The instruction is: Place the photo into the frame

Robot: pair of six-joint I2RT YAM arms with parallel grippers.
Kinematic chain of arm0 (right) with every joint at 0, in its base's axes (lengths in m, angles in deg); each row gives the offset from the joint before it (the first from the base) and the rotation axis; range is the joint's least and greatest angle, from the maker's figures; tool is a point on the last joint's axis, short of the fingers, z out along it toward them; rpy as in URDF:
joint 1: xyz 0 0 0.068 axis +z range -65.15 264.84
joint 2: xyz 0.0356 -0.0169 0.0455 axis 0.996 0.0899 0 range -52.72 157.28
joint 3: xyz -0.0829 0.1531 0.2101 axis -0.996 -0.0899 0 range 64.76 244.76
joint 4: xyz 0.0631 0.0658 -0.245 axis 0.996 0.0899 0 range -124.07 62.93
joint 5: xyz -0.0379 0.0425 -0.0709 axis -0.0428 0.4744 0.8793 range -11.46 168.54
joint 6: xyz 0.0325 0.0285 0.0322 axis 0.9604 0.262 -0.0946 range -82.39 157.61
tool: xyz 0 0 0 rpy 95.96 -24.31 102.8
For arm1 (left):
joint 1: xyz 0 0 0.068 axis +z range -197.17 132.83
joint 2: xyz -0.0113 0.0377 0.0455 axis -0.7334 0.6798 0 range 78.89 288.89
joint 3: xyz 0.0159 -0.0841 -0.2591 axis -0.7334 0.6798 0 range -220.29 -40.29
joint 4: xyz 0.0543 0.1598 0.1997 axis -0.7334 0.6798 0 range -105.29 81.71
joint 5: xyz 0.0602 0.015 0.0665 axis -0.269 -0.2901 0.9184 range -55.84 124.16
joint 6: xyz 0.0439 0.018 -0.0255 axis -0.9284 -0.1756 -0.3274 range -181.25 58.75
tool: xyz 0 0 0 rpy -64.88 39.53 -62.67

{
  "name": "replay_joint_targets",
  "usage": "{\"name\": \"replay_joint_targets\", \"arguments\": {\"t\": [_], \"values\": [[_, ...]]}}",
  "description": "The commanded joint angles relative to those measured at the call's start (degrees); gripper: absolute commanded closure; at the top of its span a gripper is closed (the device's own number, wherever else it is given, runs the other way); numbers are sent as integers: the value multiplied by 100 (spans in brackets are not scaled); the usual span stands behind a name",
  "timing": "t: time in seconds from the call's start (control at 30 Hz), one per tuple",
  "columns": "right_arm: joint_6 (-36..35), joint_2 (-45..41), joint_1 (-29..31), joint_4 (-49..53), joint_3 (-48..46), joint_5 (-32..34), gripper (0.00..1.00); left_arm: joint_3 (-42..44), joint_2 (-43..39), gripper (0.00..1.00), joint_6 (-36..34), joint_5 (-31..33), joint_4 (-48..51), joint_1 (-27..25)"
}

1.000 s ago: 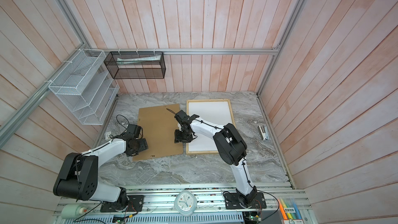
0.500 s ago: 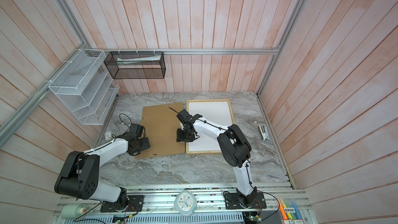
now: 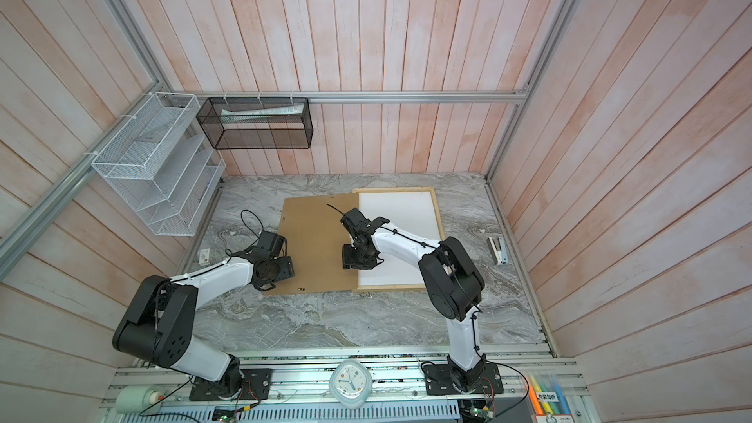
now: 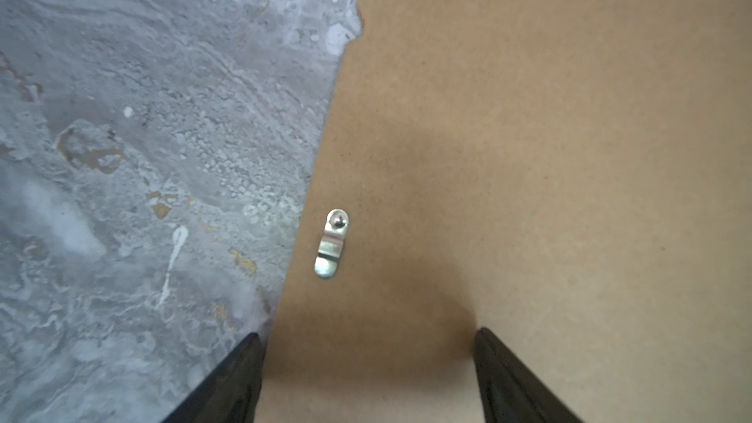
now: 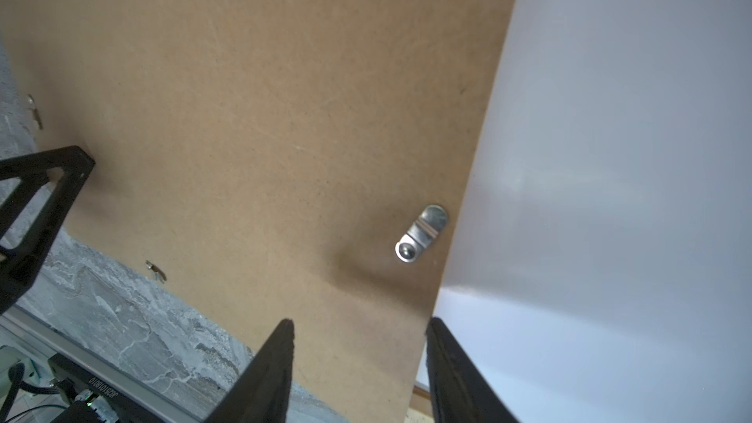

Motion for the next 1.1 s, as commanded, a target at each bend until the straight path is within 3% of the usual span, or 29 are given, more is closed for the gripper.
{"name": "replay_joint_targets", "arguments": {"t": [0.0, 0.43, 0.83, 0.93, 1.07], "values": [[25, -420, 218, -919, 54, -971, 48, 35, 415, 19, 179, -1465, -191, -466], [-126, -876, -499, -1229, -749, -827, 48, -285, 476, 20, 190, -1497, -130, -650], [-419, -972, -761, -1225, -895, -812, 46, -443, 486, 21, 312, -1008, 179, -639], [-411, -1171, -889, -1368, -1091, -811, 45, -479, 477, 21, 307, -934, 229, -621], [-419, -1567, -1137, -1652, -1492, -801, 36, -527, 421, 21, 252, -836, 303, -588]]}}
